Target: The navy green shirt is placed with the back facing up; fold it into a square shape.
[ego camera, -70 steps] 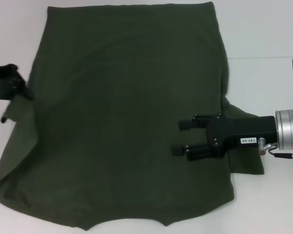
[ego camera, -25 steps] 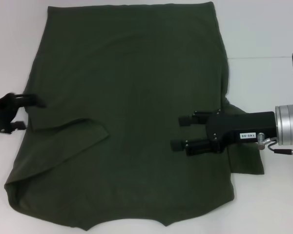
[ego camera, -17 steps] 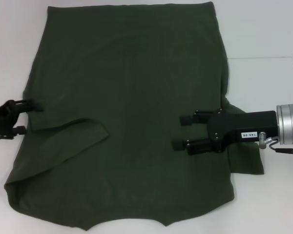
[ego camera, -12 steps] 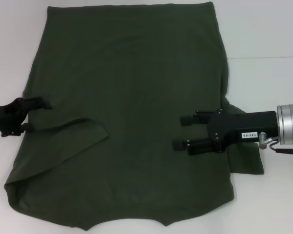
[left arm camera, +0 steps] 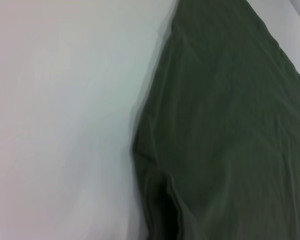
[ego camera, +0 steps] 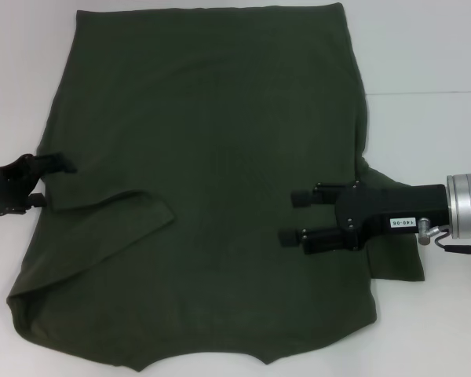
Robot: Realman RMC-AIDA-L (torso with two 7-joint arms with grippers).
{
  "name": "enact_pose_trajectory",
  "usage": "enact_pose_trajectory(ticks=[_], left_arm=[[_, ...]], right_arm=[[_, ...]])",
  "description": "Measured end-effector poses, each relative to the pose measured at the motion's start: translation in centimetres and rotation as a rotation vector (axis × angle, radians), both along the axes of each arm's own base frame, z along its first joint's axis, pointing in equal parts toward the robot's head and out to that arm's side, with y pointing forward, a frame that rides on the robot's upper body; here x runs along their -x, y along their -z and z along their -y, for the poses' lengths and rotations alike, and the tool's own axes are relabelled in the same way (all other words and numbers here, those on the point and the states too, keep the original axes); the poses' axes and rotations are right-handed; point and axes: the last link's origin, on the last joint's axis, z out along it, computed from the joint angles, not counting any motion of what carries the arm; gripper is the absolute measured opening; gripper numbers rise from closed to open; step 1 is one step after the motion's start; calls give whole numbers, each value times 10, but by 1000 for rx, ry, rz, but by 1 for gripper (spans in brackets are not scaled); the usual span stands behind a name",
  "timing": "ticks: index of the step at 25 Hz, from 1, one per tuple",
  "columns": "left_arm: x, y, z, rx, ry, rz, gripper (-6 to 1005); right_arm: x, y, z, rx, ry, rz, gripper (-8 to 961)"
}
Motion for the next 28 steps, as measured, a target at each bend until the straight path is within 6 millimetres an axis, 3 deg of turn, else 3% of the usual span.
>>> enact_pose_trajectory(ticks=[28], left_arm=[[-8, 21, -7, 13, 71, -86, 920]], right_arm=[[0, 1, 1, 3, 9, -5, 902]])
